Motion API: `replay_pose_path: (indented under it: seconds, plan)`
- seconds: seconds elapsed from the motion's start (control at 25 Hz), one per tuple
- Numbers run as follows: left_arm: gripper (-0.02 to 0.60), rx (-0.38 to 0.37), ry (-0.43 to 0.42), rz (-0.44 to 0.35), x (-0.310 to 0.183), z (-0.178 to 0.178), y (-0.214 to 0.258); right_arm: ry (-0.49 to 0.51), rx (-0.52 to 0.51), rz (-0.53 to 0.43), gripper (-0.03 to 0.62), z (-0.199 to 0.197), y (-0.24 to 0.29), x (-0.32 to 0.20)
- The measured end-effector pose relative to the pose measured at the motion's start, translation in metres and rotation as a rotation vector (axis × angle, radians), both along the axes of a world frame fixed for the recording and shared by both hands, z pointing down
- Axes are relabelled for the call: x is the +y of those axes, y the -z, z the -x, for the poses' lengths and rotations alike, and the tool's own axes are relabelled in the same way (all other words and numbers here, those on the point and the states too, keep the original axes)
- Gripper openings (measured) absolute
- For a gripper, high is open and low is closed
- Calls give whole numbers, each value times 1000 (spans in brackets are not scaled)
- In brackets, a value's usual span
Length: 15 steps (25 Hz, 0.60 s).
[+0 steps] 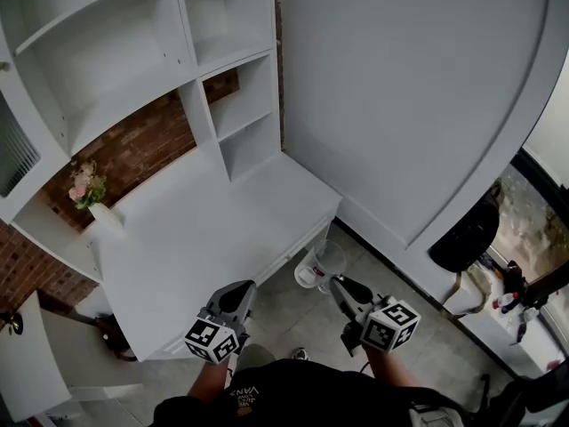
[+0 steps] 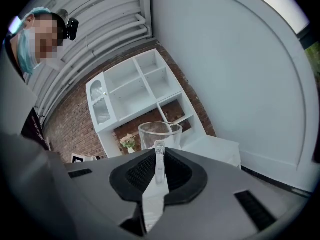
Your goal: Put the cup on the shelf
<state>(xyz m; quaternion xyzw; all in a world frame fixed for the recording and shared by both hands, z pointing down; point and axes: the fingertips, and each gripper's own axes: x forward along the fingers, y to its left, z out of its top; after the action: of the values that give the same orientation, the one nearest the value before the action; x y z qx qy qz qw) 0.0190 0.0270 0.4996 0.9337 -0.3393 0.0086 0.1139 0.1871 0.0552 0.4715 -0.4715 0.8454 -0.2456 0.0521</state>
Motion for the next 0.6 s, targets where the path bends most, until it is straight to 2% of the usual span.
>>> replay_pose_path:
  seconds: [0.2, 0.6]
  plan:
    - [8, 9, 13, 9, -14, 13, -8, -2, -20, 26, 41, 11, -9, -16]
    - [8, 30, -37, -16, -82, 65, 5, -76, -12, 9, 41, 61, -1, -77]
